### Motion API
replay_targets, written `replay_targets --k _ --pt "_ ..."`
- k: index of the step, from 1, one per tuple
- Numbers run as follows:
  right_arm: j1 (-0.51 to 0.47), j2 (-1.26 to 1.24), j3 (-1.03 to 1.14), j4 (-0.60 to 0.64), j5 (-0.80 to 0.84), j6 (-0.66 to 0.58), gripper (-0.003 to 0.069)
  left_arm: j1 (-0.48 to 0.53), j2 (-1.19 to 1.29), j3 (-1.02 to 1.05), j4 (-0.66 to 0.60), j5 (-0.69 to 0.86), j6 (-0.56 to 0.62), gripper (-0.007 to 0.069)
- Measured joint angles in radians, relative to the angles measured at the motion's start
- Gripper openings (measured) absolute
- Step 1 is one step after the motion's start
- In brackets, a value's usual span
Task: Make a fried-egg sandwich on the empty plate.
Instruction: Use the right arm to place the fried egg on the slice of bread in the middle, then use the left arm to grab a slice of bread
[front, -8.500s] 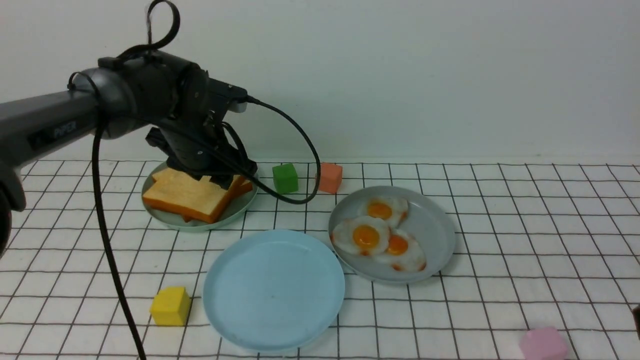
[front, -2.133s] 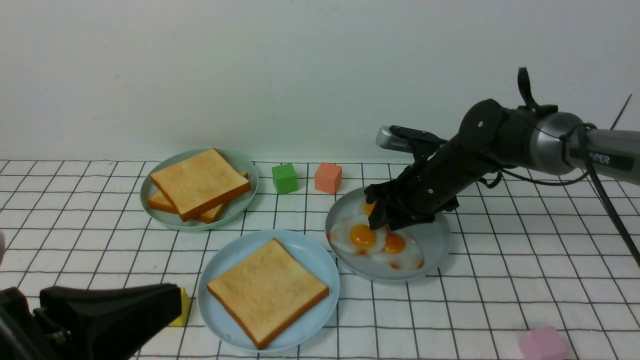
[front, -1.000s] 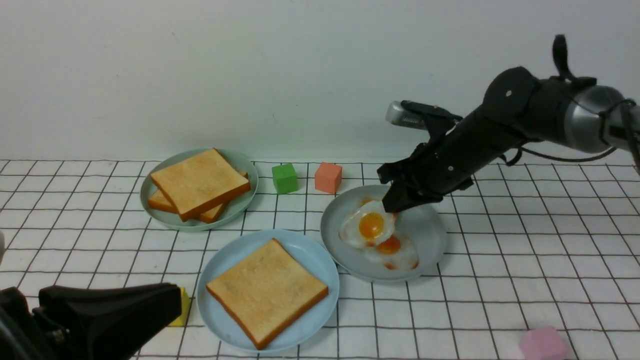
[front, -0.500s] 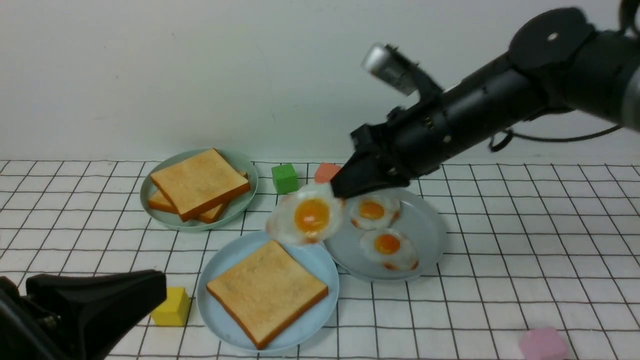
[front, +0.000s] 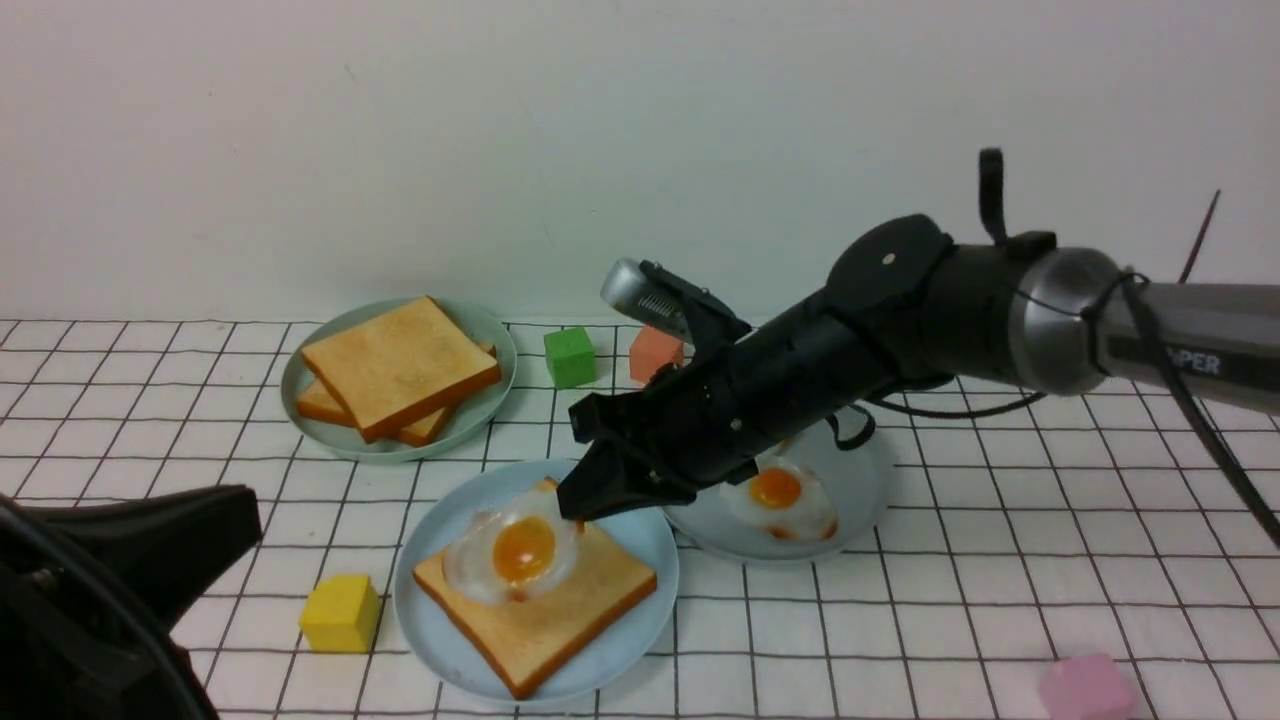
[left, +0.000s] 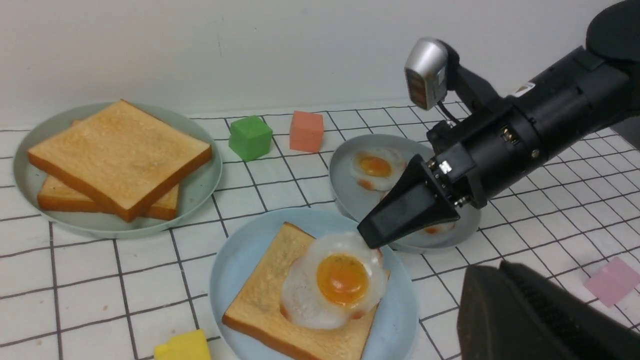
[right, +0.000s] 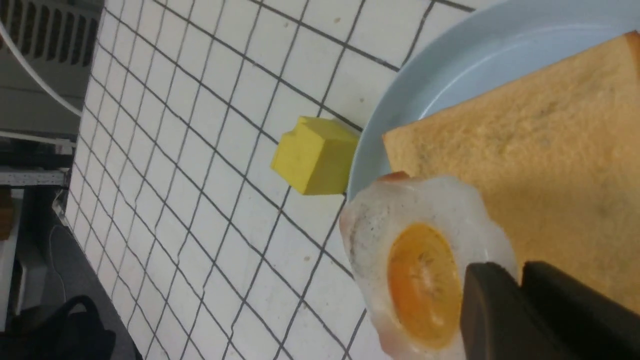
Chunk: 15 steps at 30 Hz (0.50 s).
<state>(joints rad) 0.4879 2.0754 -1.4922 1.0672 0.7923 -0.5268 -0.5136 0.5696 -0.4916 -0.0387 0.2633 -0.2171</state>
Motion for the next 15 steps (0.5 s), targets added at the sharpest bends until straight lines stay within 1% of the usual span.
replay_targets --k 3,7,9,10,11,12,13,15 --pt "0.000 0.022 0.000 0.002 -0.007 0.001 0.0083 0.000 0.000 0.000 0.004 0.000 0.000 0.0021" --pt "0.000 0.040 0.001 -0.004 -0.018 0.001 0.0197 0.000 0.000 0.000 0.009 0.000 0.000 0.0021" --pt "-0.001 0.041 0.001 -0.028 -0.020 0.002 0.0294 0.000 0.000 0.000 0.012 0.001 0.000 0.0021" --pt "-0.003 0.041 0.001 -0.031 -0.020 0.002 0.0302 0.000 0.000 0.000 0.012 0.001 0.000 0.0021" --pt "-0.013 0.035 0.001 -0.059 -0.019 0.002 0.0368 0.000 0.000 0.000 0.015 0.003 0.000 0.0023" --pt "-0.014 0.034 0.001 -0.059 -0.019 0.002 0.0368 0.000 0.000 0.000 0.015 0.003 0.000 0.0023" --pt "-0.034 0.023 0.001 -0.097 -0.012 0.004 0.0404 0.000 0.000 0.000 0.015 0.011 0.000 0.0024" --pt "-0.060 -0.008 0.001 -0.140 0.007 0.019 0.0405 0.000 0.000 0.000 0.015 0.022 0.000 0.0024"
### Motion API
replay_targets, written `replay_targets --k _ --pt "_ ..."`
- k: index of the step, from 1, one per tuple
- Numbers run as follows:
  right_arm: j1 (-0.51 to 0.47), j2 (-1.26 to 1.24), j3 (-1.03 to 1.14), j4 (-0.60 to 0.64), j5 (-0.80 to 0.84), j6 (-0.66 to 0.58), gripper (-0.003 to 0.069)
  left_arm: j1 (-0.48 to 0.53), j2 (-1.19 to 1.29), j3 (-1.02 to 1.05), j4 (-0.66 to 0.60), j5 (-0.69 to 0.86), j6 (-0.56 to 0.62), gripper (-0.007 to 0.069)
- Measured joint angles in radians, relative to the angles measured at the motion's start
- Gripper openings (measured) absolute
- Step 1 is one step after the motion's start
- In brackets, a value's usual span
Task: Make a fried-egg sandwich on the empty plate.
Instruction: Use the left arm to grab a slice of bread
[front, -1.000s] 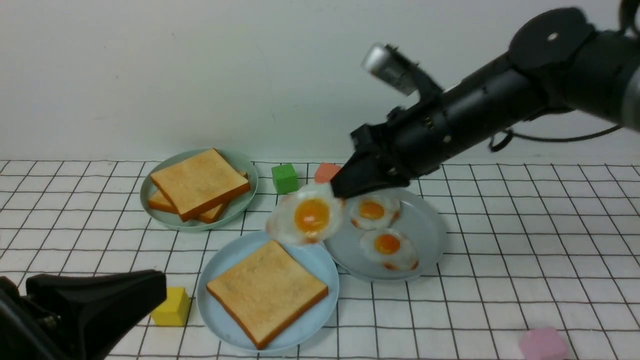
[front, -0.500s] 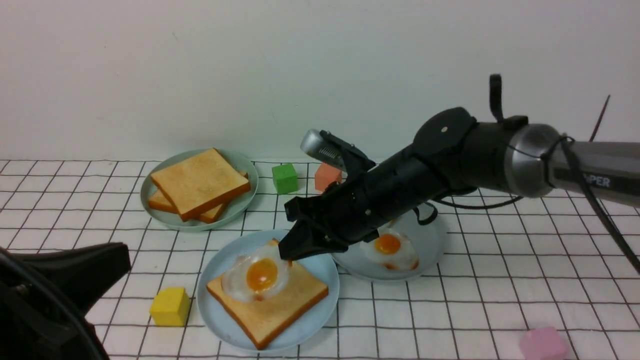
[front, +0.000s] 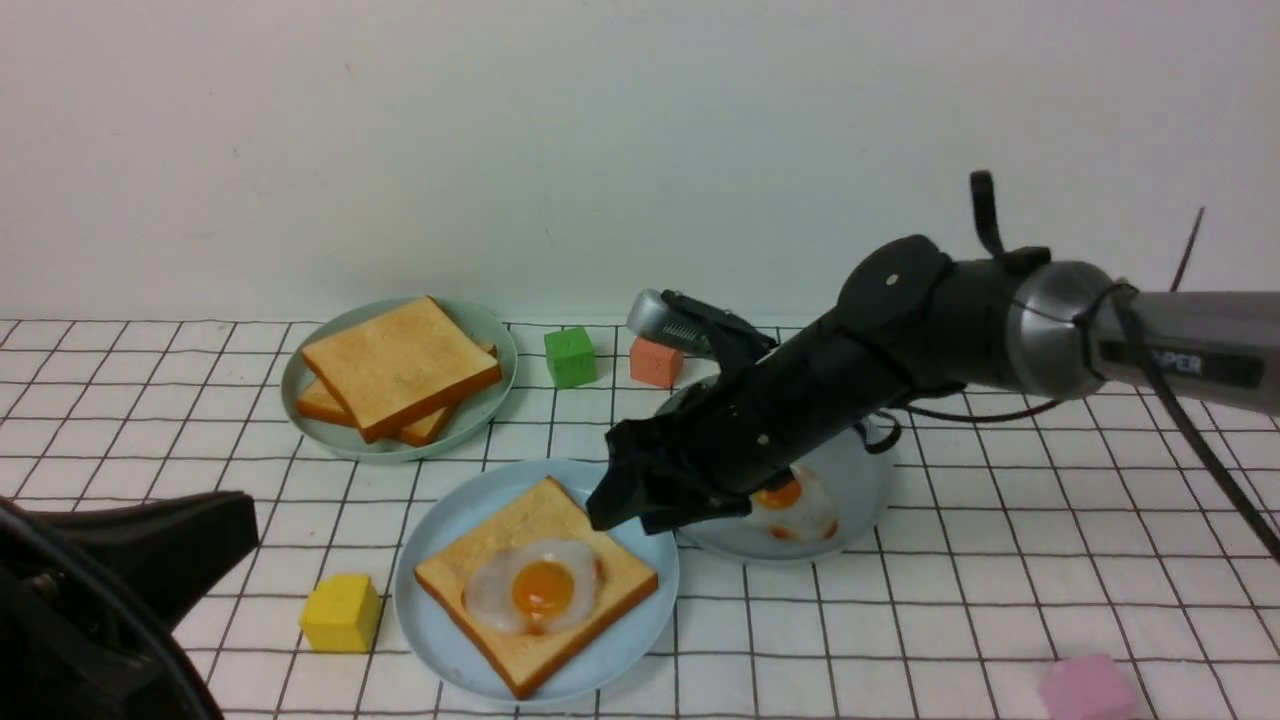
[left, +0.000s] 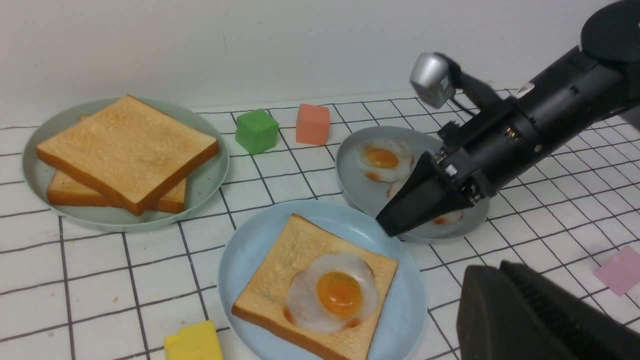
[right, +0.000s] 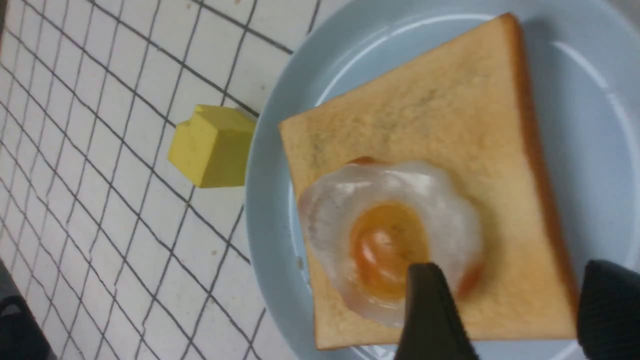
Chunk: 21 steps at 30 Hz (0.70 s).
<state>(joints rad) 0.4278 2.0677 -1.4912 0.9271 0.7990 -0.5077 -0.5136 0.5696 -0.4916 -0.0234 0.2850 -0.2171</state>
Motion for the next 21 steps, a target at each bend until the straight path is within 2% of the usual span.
replay_targets --k 3,6,7,8,13,21 --pt "-0.033 -0.060 0.000 -0.080 0.047 0.042 0.0360 0.000 0.000 0.000 0.000 0.011 0.000 0.0025" --pt "-0.043 -0.166 0.011 -0.187 0.107 0.090 0.0242 0.000 0.000 0.000 0.000 0.029 0.000 0.0028" --pt "-0.041 -0.180 0.015 -0.192 0.109 0.092 0.0234 0.000 0.000 0.000 0.000 0.029 0.000 0.0028" --pt "-0.028 -0.236 0.039 -0.237 0.123 0.112 0.0156 0.000 0.000 0.000 0.000 0.032 0.000 0.0029" --pt "0.015 -0.398 0.164 -0.317 0.089 0.136 0.0016 0.000 0.000 0.000 0.002 0.041 0.000 0.0029" --pt "0.030 -0.564 0.269 -0.333 0.036 0.136 0.0004 0.000 0.068 0.000 0.002 0.069 0.000 0.0029"
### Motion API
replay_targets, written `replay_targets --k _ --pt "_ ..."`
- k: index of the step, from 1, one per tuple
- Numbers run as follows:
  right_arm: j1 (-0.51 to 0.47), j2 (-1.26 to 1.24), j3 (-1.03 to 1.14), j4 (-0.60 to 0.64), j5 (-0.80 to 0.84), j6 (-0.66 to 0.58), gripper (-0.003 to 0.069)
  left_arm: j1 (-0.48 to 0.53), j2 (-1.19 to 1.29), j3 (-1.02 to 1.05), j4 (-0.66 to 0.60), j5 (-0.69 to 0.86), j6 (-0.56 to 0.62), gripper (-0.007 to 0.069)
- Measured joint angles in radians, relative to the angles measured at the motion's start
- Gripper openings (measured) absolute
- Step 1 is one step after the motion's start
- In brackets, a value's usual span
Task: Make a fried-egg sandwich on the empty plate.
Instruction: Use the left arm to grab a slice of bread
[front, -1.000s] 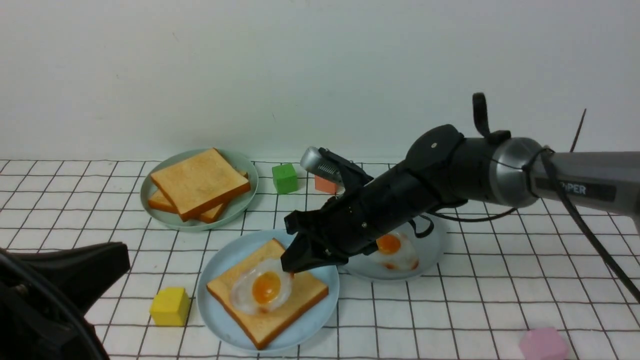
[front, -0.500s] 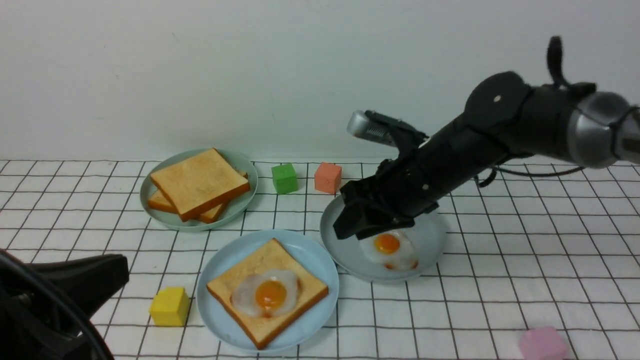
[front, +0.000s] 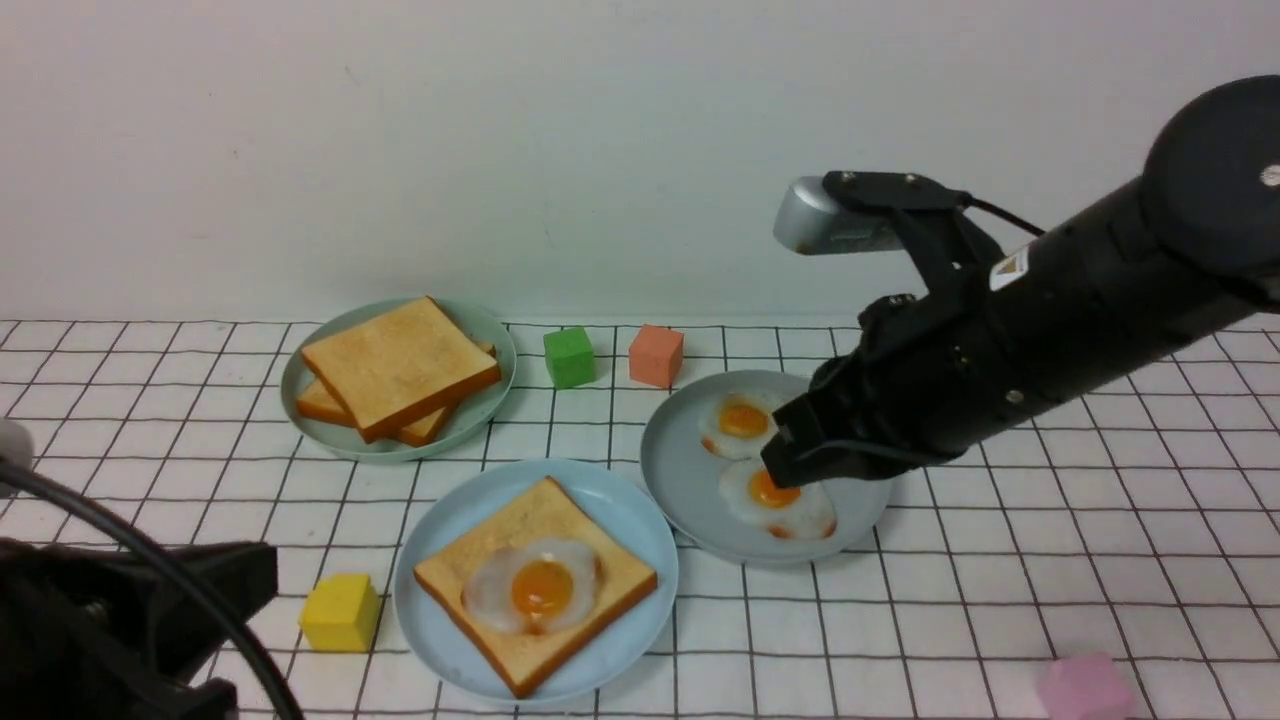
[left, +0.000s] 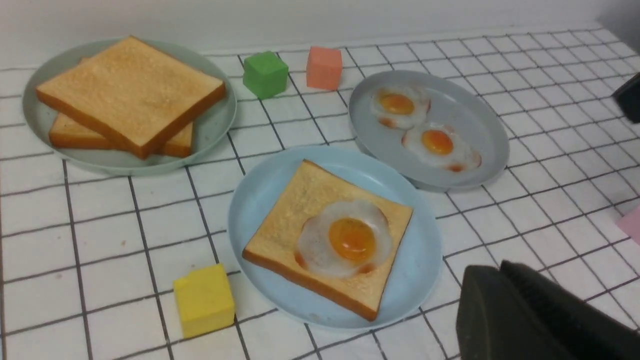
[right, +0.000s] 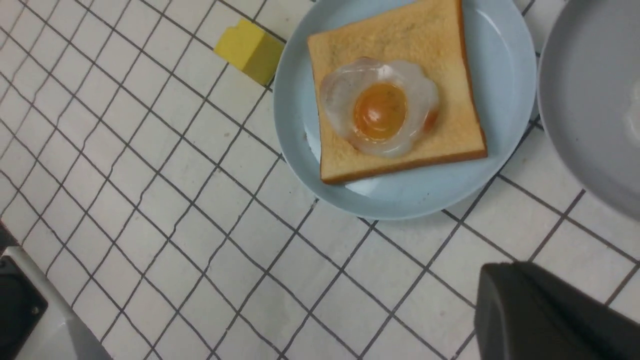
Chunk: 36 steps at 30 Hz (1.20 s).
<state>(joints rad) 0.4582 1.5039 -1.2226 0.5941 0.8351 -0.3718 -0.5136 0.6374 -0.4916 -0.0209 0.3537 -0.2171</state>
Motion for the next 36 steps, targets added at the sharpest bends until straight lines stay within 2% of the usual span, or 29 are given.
replay_targets --k 9,12,19,22,27,31,36 --pt "0.000 -0.123 0.004 -0.033 0.073 0.016 0.0006 0.000 0.195 -0.101 -0.003 0.133 0.000 0.0015" --pt "0.000 -0.179 0.029 -0.045 0.079 0.026 0.0008 0.000 0.278 -0.193 0.000 0.208 0.000 -0.0013" --pt "0.000 -0.384 0.158 -0.120 0.056 0.067 0.0010 0.034 0.547 -0.420 0.058 0.384 0.011 -0.0013" --pt "0.000 -0.456 0.193 -0.150 0.054 0.079 0.0010 0.103 0.668 -0.521 0.051 0.414 0.057 -0.0013" --pt "0.000 -0.592 0.232 -0.186 0.052 0.082 0.0014 0.256 0.920 -0.752 -0.010 0.419 0.250 -0.0013" --pt "0.000 -0.642 0.233 -0.198 0.052 0.082 0.0014 0.271 1.069 -0.889 0.003 0.417 0.372 -0.0013" --pt "0.000 -0.650 0.233 -0.209 0.054 0.089 0.0014 0.271 1.206 -1.010 0.061 0.401 0.431 0.0015"
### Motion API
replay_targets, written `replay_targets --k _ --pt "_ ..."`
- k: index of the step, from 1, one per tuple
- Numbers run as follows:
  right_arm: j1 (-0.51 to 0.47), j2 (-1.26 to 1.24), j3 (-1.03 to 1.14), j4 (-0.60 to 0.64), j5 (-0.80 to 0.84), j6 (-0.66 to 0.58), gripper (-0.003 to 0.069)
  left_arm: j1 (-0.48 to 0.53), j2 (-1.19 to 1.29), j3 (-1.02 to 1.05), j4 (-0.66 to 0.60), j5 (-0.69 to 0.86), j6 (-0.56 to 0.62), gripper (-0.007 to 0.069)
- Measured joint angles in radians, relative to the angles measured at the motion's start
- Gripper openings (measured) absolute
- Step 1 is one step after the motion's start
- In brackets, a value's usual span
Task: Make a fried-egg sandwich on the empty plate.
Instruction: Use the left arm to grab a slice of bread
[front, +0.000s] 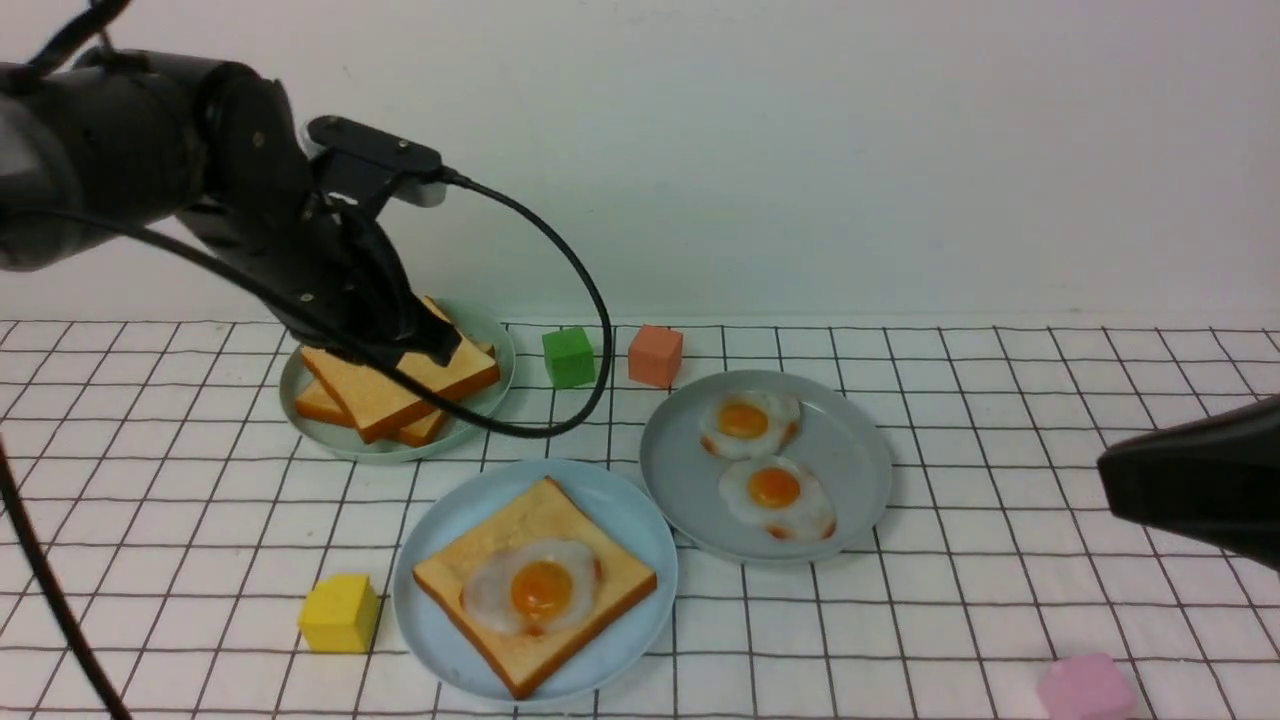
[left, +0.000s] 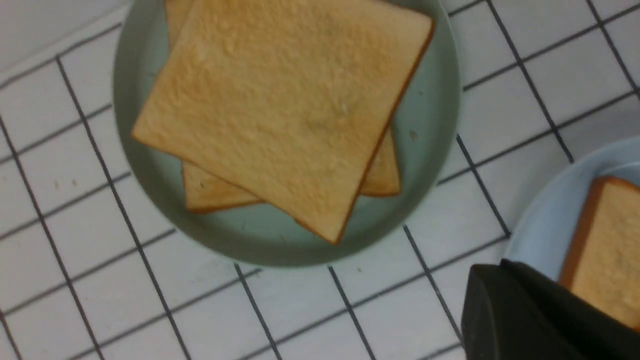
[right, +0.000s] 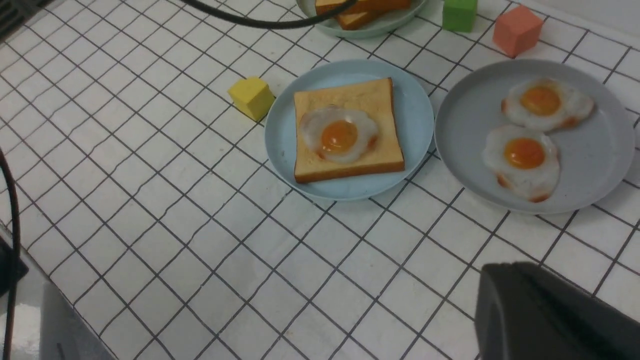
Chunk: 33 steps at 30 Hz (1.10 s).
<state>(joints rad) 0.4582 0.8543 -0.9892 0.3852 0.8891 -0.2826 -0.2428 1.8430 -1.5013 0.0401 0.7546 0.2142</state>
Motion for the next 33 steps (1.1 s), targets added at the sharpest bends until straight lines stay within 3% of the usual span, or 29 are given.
replay_targets --k 4,9,15,27,33 --pt "0.000 0.000 0.000 0.000 0.014 0.042 0.0016 0.000 0.060 -0.044 0.048 -0.022 0.004 0.0082" --pt "0.000 0.000 0.000 0.000 0.021 0.068 0.0019 0.000 0.148 -0.054 0.104 -0.097 0.007 0.0246" --pt "0.000 0.000 0.000 0.013 0.037 0.069 0.0020 0.000 0.219 -0.054 0.215 -0.145 0.008 0.0370" --pt "0.000 0.000 0.000 0.021 0.055 0.070 0.0025 0.001 0.287 -0.064 0.240 -0.183 0.010 0.0384" --pt "0.000 0.000 0.000 0.036 0.059 0.071 0.0027 0.000 0.289 -0.064 0.240 -0.179 0.012 0.0237"
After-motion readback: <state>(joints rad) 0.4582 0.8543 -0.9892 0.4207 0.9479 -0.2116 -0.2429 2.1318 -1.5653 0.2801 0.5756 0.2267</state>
